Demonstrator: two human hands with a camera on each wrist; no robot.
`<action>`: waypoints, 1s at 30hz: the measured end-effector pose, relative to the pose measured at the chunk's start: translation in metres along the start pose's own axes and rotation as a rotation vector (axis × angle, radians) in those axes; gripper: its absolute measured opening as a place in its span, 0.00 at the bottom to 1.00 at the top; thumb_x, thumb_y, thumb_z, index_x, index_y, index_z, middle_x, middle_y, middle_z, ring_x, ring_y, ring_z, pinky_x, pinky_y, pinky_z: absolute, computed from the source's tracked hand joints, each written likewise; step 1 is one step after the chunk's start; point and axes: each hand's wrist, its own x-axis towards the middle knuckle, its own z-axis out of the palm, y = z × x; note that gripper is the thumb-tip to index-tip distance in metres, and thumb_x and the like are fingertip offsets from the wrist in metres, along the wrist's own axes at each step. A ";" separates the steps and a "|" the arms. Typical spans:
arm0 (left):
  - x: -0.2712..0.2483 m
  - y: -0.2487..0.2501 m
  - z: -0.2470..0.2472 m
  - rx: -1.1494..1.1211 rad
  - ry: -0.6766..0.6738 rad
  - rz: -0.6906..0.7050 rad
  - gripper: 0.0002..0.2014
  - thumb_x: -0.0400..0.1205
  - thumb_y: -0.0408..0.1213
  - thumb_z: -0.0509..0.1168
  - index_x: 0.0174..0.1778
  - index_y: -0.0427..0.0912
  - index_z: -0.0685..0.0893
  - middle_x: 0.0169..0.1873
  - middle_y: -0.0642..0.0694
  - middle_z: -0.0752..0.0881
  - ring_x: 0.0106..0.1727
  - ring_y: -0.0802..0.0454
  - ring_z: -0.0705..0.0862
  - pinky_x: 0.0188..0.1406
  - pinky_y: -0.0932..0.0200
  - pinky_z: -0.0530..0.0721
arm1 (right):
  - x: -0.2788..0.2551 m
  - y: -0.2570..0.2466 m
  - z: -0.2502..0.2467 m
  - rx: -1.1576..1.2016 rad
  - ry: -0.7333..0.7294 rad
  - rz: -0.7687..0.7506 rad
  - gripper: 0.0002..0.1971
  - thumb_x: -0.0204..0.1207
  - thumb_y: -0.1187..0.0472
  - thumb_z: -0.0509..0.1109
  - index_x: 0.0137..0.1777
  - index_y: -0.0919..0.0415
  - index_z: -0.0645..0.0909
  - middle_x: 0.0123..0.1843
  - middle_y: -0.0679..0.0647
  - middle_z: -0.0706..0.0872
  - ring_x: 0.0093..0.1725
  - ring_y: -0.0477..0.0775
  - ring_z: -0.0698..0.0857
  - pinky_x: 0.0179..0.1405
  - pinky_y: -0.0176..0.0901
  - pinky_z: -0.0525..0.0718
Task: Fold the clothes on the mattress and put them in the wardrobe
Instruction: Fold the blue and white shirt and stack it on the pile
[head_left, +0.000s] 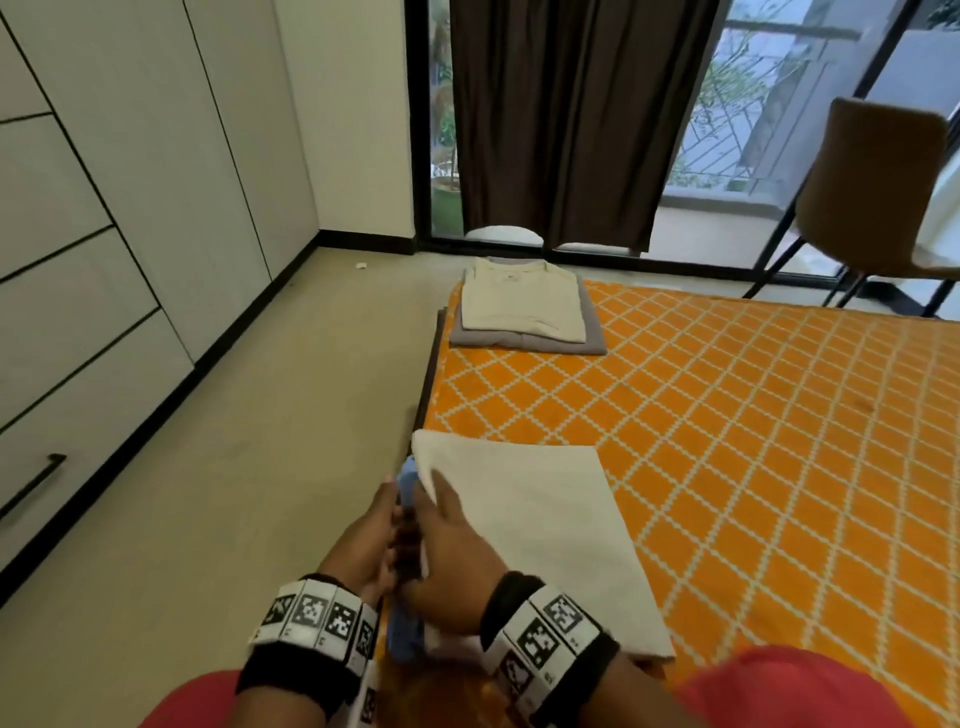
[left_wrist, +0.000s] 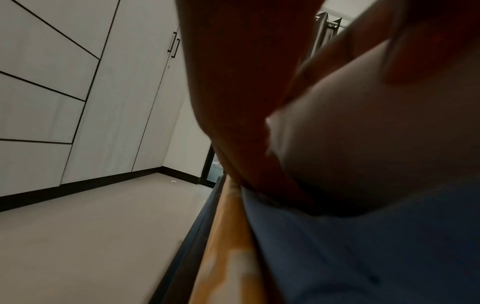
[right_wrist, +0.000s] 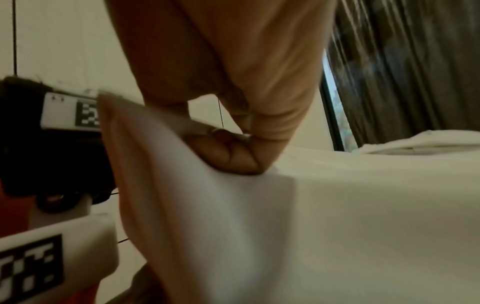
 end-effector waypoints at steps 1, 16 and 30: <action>0.000 -0.001 0.002 0.008 0.016 0.023 0.26 0.85 0.61 0.53 0.54 0.42 0.85 0.49 0.38 0.88 0.52 0.42 0.85 0.52 0.46 0.84 | 0.001 -0.001 0.004 0.019 -0.027 -0.048 0.50 0.74 0.65 0.71 0.86 0.53 0.39 0.85 0.46 0.44 0.81 0.51 0.64 0.74 0.39 0.68; 0.016 -0.021 0.001 0.614 0.444 0.486 0.24 0.82 0.35 0.67 0.75 0.43 0.72 0.71 0.40 0.75 0.70 0.39 0.75 0.71 0.48 0.73 | -0.007 0.079 -0.019 -0.490 0.277 0.157 0.30 0.81 0.44 0.48 0.82 0.52 0.62 0.86 0.52 0.56 0.85 0.59 0.54 0.82 0.55 0.50; 0.034 -0.061 0.035 1.524 0.286 0.548 0.44 0.74 0.71 0.28 0.85 0.52 0.37 0.84 0.53 0.34 0.85 0.53 0.36 0.82 0.41 0.37 | 0.018 0.126 -0.033 -0.543 -0.003 0.228 0.48 0.76 0.27 0.51 0.84 0.47 0.29 0.82 0.44 0.25 0.83 0.48 0.30 0.81 0.52 0.32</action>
